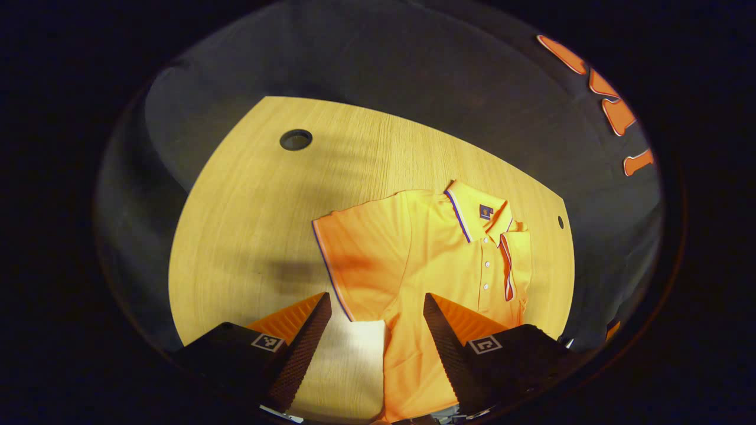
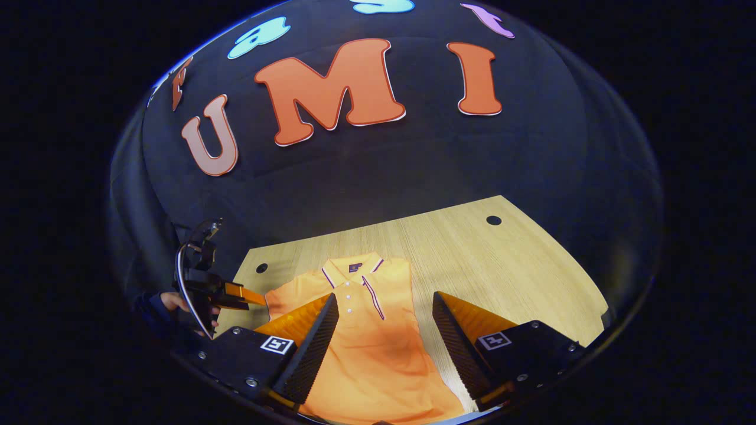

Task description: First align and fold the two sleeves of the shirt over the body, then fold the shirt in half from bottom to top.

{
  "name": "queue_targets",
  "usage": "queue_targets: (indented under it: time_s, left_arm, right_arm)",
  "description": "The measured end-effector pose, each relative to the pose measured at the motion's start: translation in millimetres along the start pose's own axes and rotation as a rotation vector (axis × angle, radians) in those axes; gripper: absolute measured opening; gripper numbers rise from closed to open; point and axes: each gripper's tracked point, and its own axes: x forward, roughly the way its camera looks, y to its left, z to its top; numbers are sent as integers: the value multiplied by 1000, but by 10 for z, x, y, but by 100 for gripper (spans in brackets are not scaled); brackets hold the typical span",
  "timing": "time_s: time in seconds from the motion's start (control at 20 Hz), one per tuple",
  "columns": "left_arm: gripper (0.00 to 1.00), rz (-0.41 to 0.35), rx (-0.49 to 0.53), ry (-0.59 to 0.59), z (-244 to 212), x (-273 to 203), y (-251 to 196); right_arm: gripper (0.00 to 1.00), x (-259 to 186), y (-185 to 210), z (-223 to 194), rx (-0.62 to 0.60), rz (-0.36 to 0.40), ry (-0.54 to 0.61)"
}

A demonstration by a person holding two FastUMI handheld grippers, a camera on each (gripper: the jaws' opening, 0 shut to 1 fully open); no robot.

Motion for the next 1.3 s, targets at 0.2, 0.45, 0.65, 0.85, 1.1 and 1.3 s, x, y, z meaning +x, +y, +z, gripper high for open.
queue_targets:
  time_s: [0.2, 0.45, 0.65, 0.85, 1.1, 1.3]
  left_arm:
    - [97, 59, -8, 71, 95, 444, 195]
    - [97, 146, -7, 75, 193, 708, 349]
    - [87, 210, 11, 98, 206, 780, 355]
    - [63, 278, 91, 113, 193, 784, 445]
    - [9, 225, 123, 130, 119, 795, 313]
    - [9, 160, 183, 53, 272, 586, 18]
  right_arm:
    - [98, -365, 1, -3, 5, -5, -47]
    - [98, -568, -69, -82, -8, -26, -75]
    - [98, -541, -163, -166, -13, -42, -55]
    - [99, -492, -225, -196, 7, -37, -47]
    - [99, -430, -277, -175, 20, -19, -43]
    - [99, -426, -318, -189, 11, -14, -36]
